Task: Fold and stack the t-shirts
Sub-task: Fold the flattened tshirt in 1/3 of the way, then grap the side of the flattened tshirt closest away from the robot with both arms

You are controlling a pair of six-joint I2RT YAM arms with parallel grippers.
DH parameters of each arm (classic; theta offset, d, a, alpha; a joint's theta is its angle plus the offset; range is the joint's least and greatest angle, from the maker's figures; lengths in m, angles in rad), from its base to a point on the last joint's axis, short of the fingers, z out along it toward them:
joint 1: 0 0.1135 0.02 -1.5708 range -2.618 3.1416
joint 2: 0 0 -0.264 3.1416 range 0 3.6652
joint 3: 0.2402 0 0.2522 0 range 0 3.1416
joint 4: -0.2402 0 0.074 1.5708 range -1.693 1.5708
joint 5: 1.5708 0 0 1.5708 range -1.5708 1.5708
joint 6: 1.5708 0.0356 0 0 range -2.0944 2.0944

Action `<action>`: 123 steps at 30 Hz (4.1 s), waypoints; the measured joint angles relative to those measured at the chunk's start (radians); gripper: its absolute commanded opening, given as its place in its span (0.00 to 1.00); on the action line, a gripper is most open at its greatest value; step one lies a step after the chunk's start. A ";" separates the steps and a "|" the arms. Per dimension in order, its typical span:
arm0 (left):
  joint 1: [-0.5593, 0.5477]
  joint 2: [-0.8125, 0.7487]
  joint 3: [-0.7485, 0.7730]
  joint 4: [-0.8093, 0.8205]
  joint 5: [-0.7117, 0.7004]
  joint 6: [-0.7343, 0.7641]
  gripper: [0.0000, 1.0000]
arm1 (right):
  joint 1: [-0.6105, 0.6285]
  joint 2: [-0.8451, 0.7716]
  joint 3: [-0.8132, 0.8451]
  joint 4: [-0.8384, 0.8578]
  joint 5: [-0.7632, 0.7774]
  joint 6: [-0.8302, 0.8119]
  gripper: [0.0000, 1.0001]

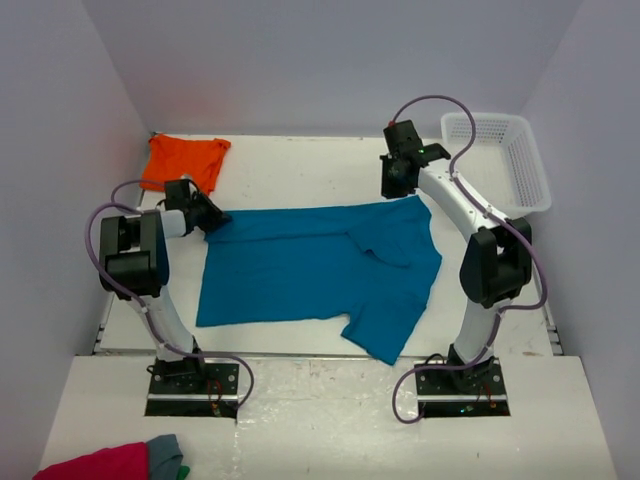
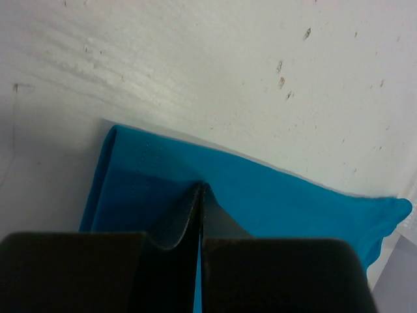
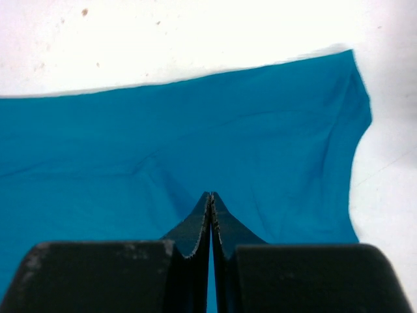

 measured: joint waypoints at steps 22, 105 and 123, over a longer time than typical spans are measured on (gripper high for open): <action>-0.040 -0.161 0.006 -0.006 -0.037 0.132 0.64 | -0.032 -0.251 -0.320 0.143 -0.079 0.040 0.57; -0.262 -0.601 -0.114 -0.992 -0.647 -0.101 0.52 | 1.025 -0.493 -0.853 0.118 0.291 0.747 0.00; 0.000 -0.481 -0.218 -1.095 -0.619 -0.109 0.51 | 1.015 -0.678 -0.999 0.194 0.291 0.732 0.00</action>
